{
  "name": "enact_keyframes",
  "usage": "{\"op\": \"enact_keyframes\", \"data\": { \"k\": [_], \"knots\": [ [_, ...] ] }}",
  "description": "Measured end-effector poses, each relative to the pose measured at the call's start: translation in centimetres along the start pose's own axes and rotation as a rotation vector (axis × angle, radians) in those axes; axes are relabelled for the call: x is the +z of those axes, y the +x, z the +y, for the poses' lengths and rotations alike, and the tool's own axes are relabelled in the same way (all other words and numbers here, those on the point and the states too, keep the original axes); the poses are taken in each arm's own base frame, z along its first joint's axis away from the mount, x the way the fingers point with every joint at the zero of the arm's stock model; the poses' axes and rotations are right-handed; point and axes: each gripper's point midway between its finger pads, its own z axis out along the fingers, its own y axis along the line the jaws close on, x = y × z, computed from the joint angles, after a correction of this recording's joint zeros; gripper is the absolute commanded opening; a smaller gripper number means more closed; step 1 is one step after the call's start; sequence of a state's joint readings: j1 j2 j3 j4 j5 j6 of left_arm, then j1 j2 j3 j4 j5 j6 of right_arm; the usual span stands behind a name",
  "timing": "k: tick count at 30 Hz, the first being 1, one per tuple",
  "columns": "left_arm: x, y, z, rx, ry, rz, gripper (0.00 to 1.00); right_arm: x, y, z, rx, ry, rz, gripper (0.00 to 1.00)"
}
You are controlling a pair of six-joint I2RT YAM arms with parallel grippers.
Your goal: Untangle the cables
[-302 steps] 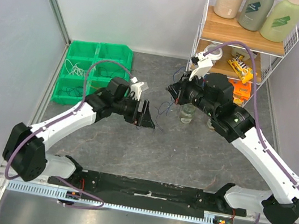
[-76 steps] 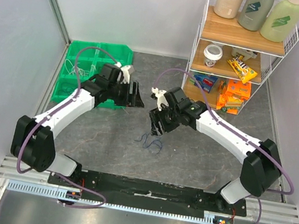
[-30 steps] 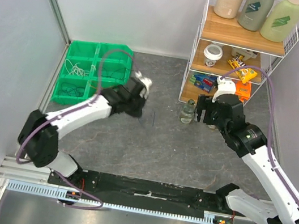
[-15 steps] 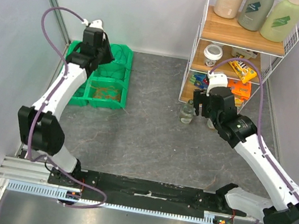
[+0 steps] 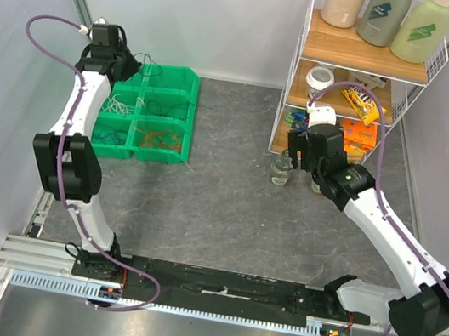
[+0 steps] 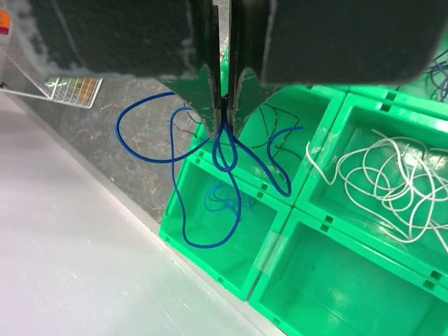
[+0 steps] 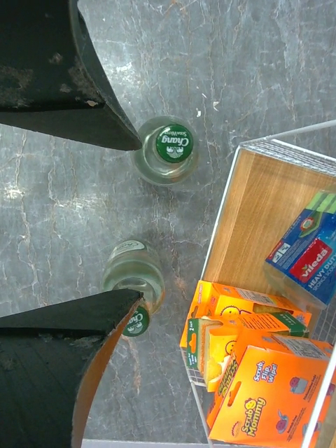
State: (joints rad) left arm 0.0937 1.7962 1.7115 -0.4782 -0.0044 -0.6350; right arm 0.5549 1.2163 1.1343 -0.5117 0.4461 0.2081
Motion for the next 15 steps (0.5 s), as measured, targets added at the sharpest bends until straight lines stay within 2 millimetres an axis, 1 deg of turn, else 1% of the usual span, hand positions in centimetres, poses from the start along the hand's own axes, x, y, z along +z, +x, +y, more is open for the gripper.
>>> {"op": "enact_keyframes", "data": {
  "k": [6, 9, 11, 15],
  "knots": [
    [3.0, -0.6, 0.1, -0.091, 0.019, 0.046, 0.02, 2.0, 0.8, 0.2, -0.006, 0.013, 0.051, 0.87],
    [4.4, -1.0, 0.7, -0.142, 0.012, 0.055, 0.02, 2.2, 0.9, 0.3, -0.004, 0.008, 0.057, 0.88],
    [5.4, -1.4, 1.8, -0.194, -0.008, 0.054, 0.02, 2.3, 0.7, 0.4, -0.001, 0.004, 0.056, 0.87],
    [7.9, -1.9, 4.9, -0.315, -0.07, 0.055, 0.02, 2.4, 0.6, 0.2, 0.004, 0.005, 0.057, 0.88]
  ]
}}
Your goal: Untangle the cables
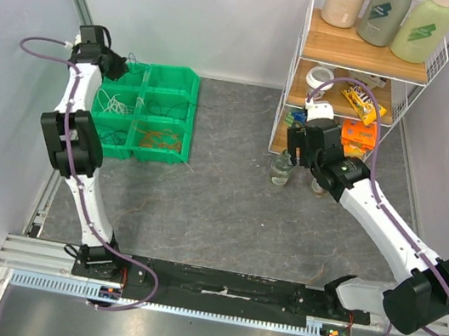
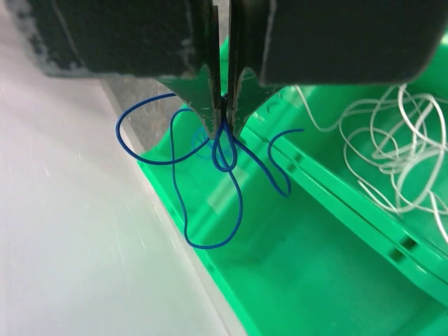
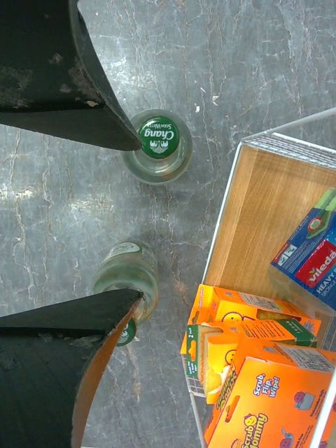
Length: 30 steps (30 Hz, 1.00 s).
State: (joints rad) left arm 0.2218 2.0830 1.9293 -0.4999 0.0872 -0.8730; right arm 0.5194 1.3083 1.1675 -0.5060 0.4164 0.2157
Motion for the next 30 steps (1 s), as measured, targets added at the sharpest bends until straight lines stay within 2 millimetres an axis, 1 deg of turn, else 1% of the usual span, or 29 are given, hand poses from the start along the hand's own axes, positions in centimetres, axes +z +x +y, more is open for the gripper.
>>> {"op": "enact_keyframes", "data": {
  "k": [3, 6, 9, 12, 14, 24, 27, 30],
  "knots": [
    [2.6, -0.9, 1.9, -0.063, -0.043, -0.004, 0.02, 0.1, 0.1, -0.3, 0.002, 0.003, 0.005, 0.87],
    [4.7, -1.5, 3.1, -0.108, -0.068, -0.002, 0.02, 0.2, 0.2, -0.5, -0.002, 0.002, 0.011, 0.88],
    [5.9, -1.3, 4.2, -0.147, -0.095, 0.011, 0.01, 0.2, 0.3, -0.7, -0.008, 0.0, 0.017, 0.87],
    [6.1, -0.8, 5.3, -0.176, -0.132, 0.032, 0.02, 0.3, 0.3, -0.9, -0.01, -0.002, 0.019, 0.87],
    [6.1, -0.8, 5.7, -0.182, -0.143, 0.036, 0.02, 0.3, 0.3, -0.9, -0.009, -0.006, 0.02, 0.87],
    [5.9, -1.0, 6.4, -0.188, -0.158, 0.043, 0.02, 0.3, 0.5, -0.2, -0.001, -0.044, 0.026, 0.87],
    [6.2, -1.1, 6.4, -0.184, -0.153, 0.043, 0.02, 0.2, 0.6, 0.0, 0.006, -0.055, 0.031, 0.87],
    [6.9, -0.7, 6.9, -0.18, -0.161, 0.052, 0.02, 0.2, 0.8, 0.3, 0.008, -0.072, 0.039, 0.87]
  ]
}}
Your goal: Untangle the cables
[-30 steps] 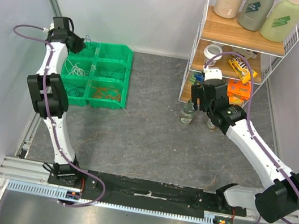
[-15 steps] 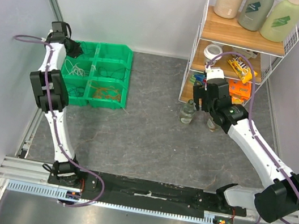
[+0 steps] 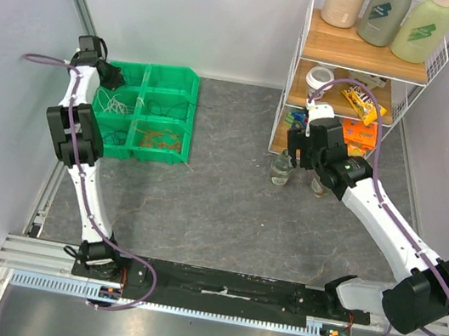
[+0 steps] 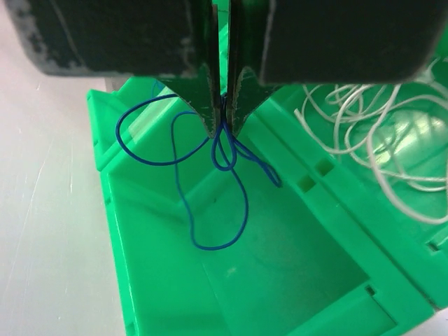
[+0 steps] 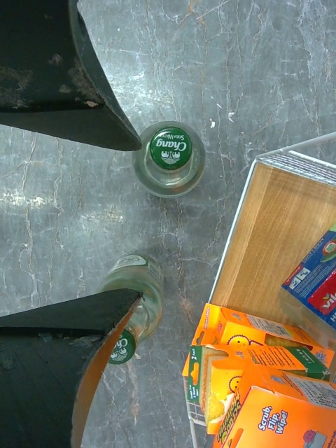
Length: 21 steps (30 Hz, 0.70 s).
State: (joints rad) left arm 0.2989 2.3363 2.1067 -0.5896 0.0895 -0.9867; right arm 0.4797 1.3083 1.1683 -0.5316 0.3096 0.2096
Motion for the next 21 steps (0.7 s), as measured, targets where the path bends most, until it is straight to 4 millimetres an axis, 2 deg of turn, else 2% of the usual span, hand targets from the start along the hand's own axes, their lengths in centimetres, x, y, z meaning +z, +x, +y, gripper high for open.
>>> {"op": "enact_keyframes", "data": {
  "k": [9, 17, 21],
  "knots": [
    [2.2, 1.3, 0.6, 0.037, -0.001, 0.049, 0.02, -0.3, -0.5, 0.3, 0.003, -0.018, -0.007, 0.87],
    [1.9, 2.4, 2.1, 0.197, -0.047, 0.103, 0.02, -0.5, -0.6, 0.2, 0.009, -0.017, -0.013, 0.87],
    [1.6, 3.3, 3.8, 0.321, -0.069, 0.134, 0.02, -1.3, -0.8, -0.1, 0.018, -0.016, -0.024, 0.87]
  ]
}}
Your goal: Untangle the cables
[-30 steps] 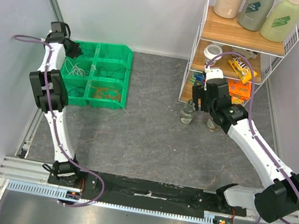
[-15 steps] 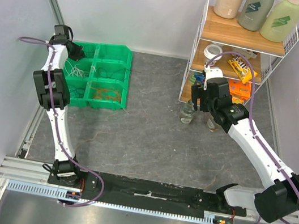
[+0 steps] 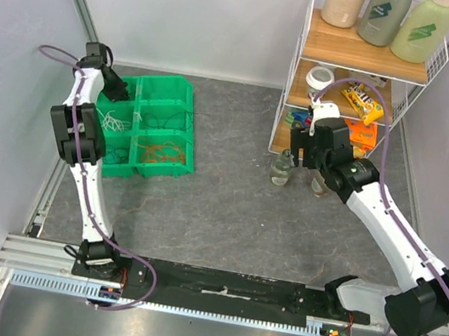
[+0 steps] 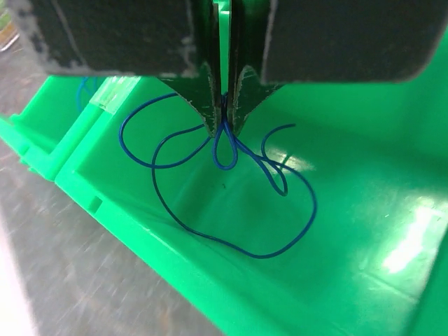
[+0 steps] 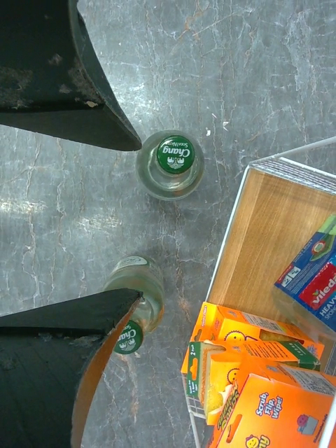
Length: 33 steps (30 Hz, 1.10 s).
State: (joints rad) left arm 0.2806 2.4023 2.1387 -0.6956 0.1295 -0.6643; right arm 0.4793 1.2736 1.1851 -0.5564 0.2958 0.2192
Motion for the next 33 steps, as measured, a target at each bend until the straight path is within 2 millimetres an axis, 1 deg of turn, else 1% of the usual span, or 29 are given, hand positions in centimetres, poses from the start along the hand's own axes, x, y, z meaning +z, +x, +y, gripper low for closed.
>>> {"op": "enact_keyframes", "data": {
  "k": [5, 8, 10, 13, 18, 22, 24, 27, 30, 33],
  "knots": [
    [-1.3, 3.0, 2.4, 0.12, -0.042, 0.069, 0.02, -0.8, -0.1, -0.3, 0.018, 0.004, -0.014, 0.87],
    [-2.3, 4.4, 3.0, 0.161, -0.035, 0.09, 0.02, -1.0, 0.4, -0.5, 0.018, 0.013, -0.001, 0.87],
    [-3.3, 5.5, 3.2, 0.182, -0.024, 0.104, 0.02, -1.0, 0.9, -0.6, 0.015, 0.018, 0.014, 0.87],
    [-4.6, 6.5, 2.4, 0.224, 0.012, 0.101, 0.02, -1.0, 1.6, -0.7, 0.008, 0.022, 0.037, 0.87],
    [-7.0, 7.6, 0.4, 0.302, 0.085, 0.053, 0.02, -0.9, 1.9, -0.7, 0.004, 0.024, 0.05, 0.87],
    [-8.8, 8.9, 0.2, 0.32, 0.13, 0.023, 0.02, -0.3, 2.5, -0.5, -0.004, 0.025, 0.078, 0.87],
    [-9.2, 9.0, 0.1, 0.32, 0.141, 0.02, 0.02, 0.4, 3.1, -0.4, -0.013, 0.026, 0.105, 0.87],
    [-9.5, 7.9, -0.4, 0.31, 0.161, -0.001, 0.02, 1.4, 4.0, -0.1, -0.026, 0.027, 0.147, 0.87],
    [-10.1, 5.9, -1.9, 0.277, 0.201, -0.035, 0.02, 2.1, 4.8, 0.1, -0.036, 0.027, 0.178, 0.87],
    [-10.8, 3.9, -3.2, 0.238, 0.239, -0.069, 0.02, 2.2, 5.1, 0.1, -0.04, 0.029, 0.19, 0.87]
  ]
}}
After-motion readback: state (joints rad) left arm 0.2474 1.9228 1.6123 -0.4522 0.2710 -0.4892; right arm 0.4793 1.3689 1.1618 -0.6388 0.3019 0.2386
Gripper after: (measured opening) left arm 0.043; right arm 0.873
